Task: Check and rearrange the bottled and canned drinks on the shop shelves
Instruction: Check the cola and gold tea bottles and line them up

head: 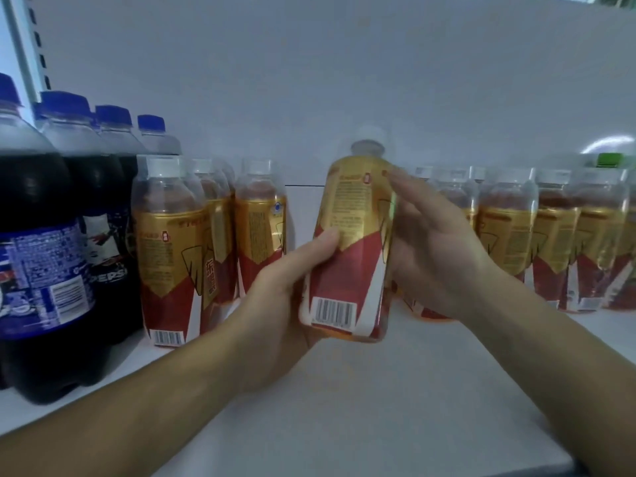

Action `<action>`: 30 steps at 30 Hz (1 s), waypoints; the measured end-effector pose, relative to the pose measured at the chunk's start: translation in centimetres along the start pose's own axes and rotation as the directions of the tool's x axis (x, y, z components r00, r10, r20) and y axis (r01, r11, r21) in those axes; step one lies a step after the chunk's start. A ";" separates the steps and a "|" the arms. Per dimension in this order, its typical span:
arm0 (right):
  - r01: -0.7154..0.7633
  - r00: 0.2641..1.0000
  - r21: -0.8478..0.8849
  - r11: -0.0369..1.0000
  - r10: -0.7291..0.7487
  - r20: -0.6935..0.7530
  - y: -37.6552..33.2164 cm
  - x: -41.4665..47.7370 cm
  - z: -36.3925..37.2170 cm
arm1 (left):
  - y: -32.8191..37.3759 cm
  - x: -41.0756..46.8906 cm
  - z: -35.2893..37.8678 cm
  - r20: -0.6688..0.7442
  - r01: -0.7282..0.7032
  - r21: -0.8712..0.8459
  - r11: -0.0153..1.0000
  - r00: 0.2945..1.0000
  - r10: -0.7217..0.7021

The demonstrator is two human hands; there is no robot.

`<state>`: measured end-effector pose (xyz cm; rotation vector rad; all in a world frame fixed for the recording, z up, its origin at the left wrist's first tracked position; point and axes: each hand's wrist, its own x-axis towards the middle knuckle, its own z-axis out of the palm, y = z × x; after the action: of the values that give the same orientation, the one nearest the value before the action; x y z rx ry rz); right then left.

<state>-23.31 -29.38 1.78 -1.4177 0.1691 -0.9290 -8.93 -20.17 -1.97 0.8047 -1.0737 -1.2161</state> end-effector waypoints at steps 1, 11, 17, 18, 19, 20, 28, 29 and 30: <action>0.008 1.000 0.003 1.000 -0.008 -0.002 -0.1 0.0 -0.1 | 0.1 -0.1 0.1 0.038 0.014 -0.038 0.999 0.999 -0.012; -0.010 0.991 0.025 1.000 0.013 -0.137 0.3 0.3 0.2 | -0.7 0.6 0.7 -0.163 0.008 0.115 0.993 0.987 0.010; -0.008 0.994 -0.060 0.998 0.001 -0.108 0.3 0.2 -0.1 | -0.1 -0.1 0.6 -0.101 0.039 0.098 0.994 0.994 -0.029; 0.027 0.988 -0.075 0.997 -0.038 -0.149 0.4 0.5 -0.2 | -0.1 0.5 0.6 -0.105 0.028 0.141 0.990 0.994 -0.013; 0.067 0.980 -0.096 0.993 -0.084 -0.181 0.4 0.7 -0.3 | -0.3 0.5 0.2 -0.040 -0.011 0.195 0.981 0.999 0.019; 0.089 0.973 -0.111 0.990 -0.110 -0.203 0.4 0.8 -0.4 | -0.9 0.3 -0.8 -0.027 -0.082 0.151 0.985 0.996 0.087; -0.017 0.993 -0.027 0.999 0.014 -0.116 0.7 1.0 -0.8 | -0.2 -1.2 0.4 -0.040 -0.013 0.014 1.000 0.999 0.014; -0.004 0.994 -0.074 0.997 -0.004 -0.112 0.6 0.9 -0.8 | 0.3 -0.6 0.4 -0.031 0.011 0.021 1.000 0.999 -0.010; 0.021 0.992 -0.122 0.992 -0.036 -0.122 0.6 0.9 -0.8 | 0.4 0.2 0.6 -0.067 0.033 0.039 0.999 0.997 -0.030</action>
<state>-22.89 -30.64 1.46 -1.4772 0.3033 -1.0463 -9.35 -20.29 -1.33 0.8901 -1.0381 -1.1896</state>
